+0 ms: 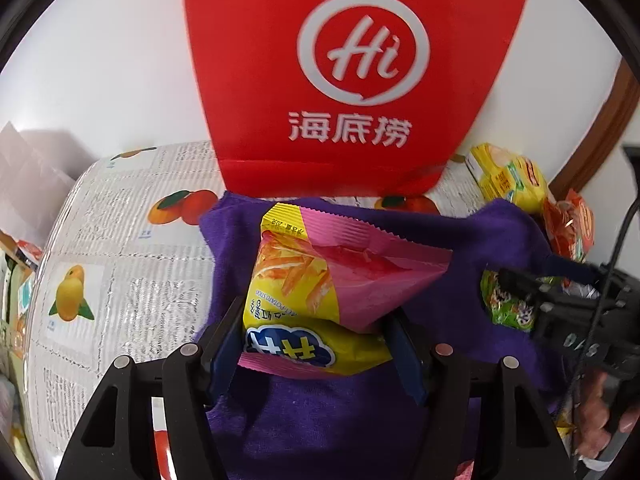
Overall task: Organize snacks
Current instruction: 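Open the right tool dropping the green bag on the towel while the left tool releases the pink-yellow bag, then withdraw both tools from the towel back toward the snack pile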
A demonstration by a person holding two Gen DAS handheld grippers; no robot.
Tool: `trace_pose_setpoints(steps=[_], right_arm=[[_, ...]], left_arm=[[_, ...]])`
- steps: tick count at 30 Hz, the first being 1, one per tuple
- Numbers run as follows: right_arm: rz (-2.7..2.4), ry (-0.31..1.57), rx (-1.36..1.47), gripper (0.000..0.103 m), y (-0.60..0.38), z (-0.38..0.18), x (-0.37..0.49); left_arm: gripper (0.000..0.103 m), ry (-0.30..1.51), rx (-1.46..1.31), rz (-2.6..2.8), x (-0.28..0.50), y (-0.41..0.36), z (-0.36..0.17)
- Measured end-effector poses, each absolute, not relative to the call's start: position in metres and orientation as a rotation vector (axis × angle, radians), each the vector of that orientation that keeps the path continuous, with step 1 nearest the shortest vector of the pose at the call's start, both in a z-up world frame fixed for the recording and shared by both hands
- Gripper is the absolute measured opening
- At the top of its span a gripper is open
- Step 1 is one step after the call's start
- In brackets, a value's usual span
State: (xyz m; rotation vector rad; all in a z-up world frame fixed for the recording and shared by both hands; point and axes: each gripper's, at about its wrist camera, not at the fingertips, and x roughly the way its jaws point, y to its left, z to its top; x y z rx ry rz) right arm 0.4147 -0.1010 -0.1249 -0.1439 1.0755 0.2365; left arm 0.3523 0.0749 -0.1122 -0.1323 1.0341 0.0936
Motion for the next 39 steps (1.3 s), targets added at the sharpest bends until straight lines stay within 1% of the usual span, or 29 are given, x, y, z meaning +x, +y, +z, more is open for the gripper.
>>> trace_pose_setpoints(steps=[9,13,16,17,18,20,30,39], right_arm=[[0.215,0.994,-0.137,0.078,-0.11,-0.103,0.41],[0.259,1.023,-0.101,0.078,-0.11,-0.1,0.41],[0.255,1.004,-0.119,0.078,-0.109,-0.095,0.407],[0.255,0.999,-0.121,0.078,-0.109,-0.095,0.406],[0.256,0.993,-0.12,0.078,-0.109,-0.093,0.405],[0.26,0.983,-0.111,0.078,-0.11,-0.089,0.404],[0.276,0.912,-0.113,0.078,-0.114,-0.062,0.391],[0.277,0.853,-0.158,0.078,-0.121,-0.043,0.354]], left_arm=[[0.064,1.084,-0.12,0.09,0.359,0.072,-0.121],[0.064,1.096,-0.131,0.073,0.36,0.072,-0.122],[0.065,1.1,-0.14,0.06,0.361,0.072,-0.122],[0.068,1.105,-0.143,0.059,0.361,0.072,-0.122],[0.074,1.105,-0.148,0.053,0.362,0.072,-0.121],[0.077,1.091,-0.156,0.048,0.36,0.072,-0.117],[0.077,1.022,-0.163,0.052,0.35,0.072,-0.098],[0.076,0.996,-0.168,0.02,0.347,0.069,-0.09]])
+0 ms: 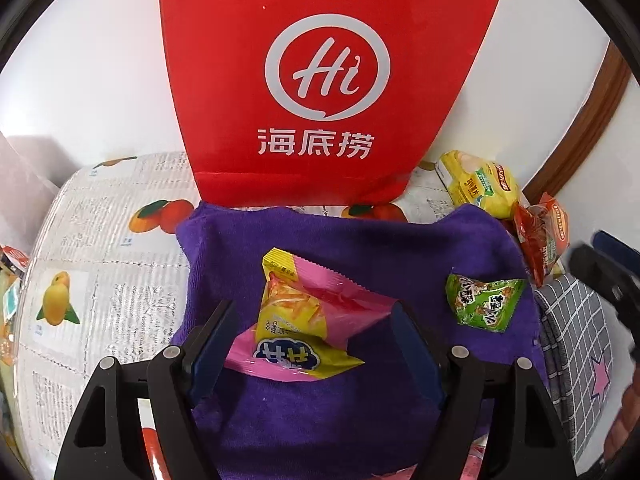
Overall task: Organize snacks
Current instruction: 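Withdraw both tools from the towel back toward the snack pile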
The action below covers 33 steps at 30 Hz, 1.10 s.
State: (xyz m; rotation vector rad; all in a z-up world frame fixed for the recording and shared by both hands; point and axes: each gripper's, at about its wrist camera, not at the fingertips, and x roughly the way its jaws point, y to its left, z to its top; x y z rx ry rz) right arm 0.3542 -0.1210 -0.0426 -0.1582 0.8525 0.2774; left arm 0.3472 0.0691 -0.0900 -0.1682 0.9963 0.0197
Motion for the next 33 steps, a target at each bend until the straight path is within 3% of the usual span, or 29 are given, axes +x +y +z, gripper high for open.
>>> trace_pose_setpoints(steps=[18,33], right_arm=[[0.245,0.934,-0.025,0.078,-0.21,-0.132,0.234],[0.175,0.989,-0.014,0.081,-0.203,-0.185,0.244]], left_arm=[[0.075,0.951,-0.21,-0.085,0.331,0.056,-0.064],[0.075,0.929,-0.168,-0.138,0.319,0.044,-0.049]])
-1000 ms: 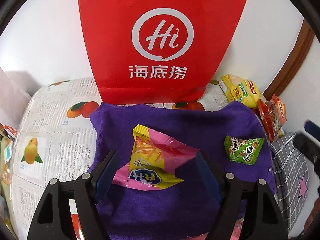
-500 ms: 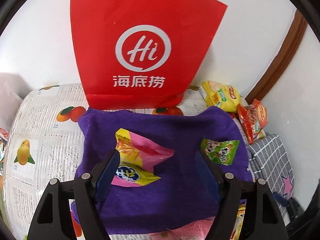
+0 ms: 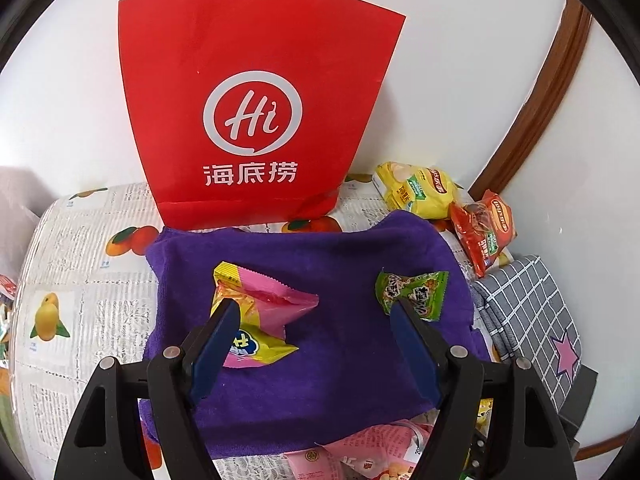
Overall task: Organize snacks
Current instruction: 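Withdraw both tools from the towel back toward the snack pile, then grip the yellow triangular bag with the right tool while the left tool reaches the blue bag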
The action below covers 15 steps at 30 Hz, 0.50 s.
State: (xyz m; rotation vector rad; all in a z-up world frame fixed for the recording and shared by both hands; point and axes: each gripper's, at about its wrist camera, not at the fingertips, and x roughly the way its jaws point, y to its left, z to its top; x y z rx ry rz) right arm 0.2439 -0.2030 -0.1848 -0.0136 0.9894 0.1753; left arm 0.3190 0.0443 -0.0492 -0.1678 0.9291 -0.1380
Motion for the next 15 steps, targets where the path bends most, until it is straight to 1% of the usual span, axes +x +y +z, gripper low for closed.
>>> trace_pose_setpoints(steps=[1,5,6,7,10,15], right_arm=[[0.17,0.987,-0.015,0.084,-0.201,-0.186,0.247],[0.153,0.948,-0.047,0.086,-0.192,-0.189,0.253],[0.148,0.936,-0.056,0.079,-0.191,-0.189,0.252],[0.153,0.926,-0.058,0.067,-0.19,-0.187,0.251],[0.173,0.905,-0.035,0.064,-0.194,-0.183,0.247],[0.163,0.872,0.035,0.063,-0.21,-0.177,0.229]], left_arm=[[0.075,0.929,-0.169,-0.137,0.319,0.044,-0.049],[0.075,0.933,-0.168,-0.137,0.319,0.044,-0.05],[0.075,0.934,-0.166,-0.138,0.319,0.044,-0.05],[0.075,0.936,-0.163,-0.139,0.319,0.043,-0.051],[0.075,0.935,-0.154,-0.136,0.318,0.042,-0.05],[0.075,0.935,-0.113,-0.131,0.309,0.034,-0.043]])
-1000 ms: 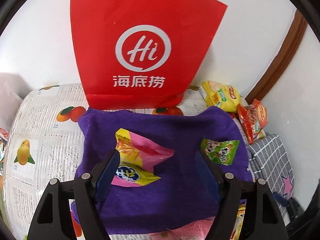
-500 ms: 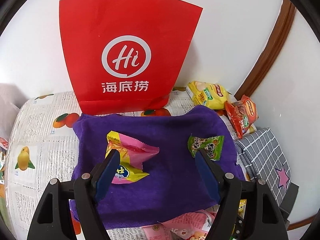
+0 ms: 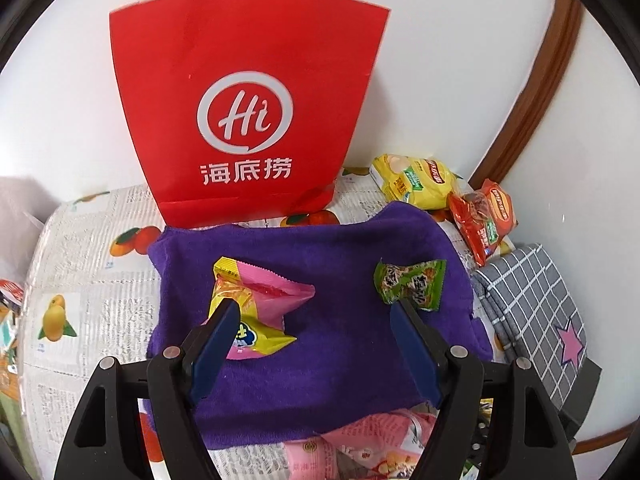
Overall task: Organize snacks
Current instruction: 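Grip the yellow triangular bag with the right tool while the left tool reaches the blue bag, then close the left tool on the blue snack bag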
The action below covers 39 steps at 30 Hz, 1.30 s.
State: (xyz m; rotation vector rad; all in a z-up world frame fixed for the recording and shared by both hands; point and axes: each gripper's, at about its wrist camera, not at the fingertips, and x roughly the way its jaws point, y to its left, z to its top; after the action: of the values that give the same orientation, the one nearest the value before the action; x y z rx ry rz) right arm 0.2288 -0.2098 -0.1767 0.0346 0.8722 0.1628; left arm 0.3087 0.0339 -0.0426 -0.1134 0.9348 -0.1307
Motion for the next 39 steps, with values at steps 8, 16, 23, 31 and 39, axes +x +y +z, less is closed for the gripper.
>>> trace_pose_setpoints(steps=[8,16,23,31,39], right_arm=[[0.123,0.902,0.126,0.063,-0.226,-0.181,0.2],[0.098,0.921,0.08,0.064,-0.214,-0.182,0.181],[0.096,0.912,0.09,0.064,-0.212,-0.181,0.156],[0.099,0.916,0.093,0.064,-0.213,-0.181,0.156],[0.104,0.916,0.099,0.065,-0.213,-0.181,0.156]], left_arm=[[0.075,0.903,-0.101,-0.123,0.262,0.039,-0.034],[0.076,1.014,-0.105,-0.103,0.203,0.057,-0.091],[0.077,1.063,-0.092,-0.171,0.172,0.053,-0.132],[0.077,1.085,-0.024,-0.239,0.149,0.039,-0.158],[0.077,0.987,0.06,-0.224,0.14,0.036,-0.142]])
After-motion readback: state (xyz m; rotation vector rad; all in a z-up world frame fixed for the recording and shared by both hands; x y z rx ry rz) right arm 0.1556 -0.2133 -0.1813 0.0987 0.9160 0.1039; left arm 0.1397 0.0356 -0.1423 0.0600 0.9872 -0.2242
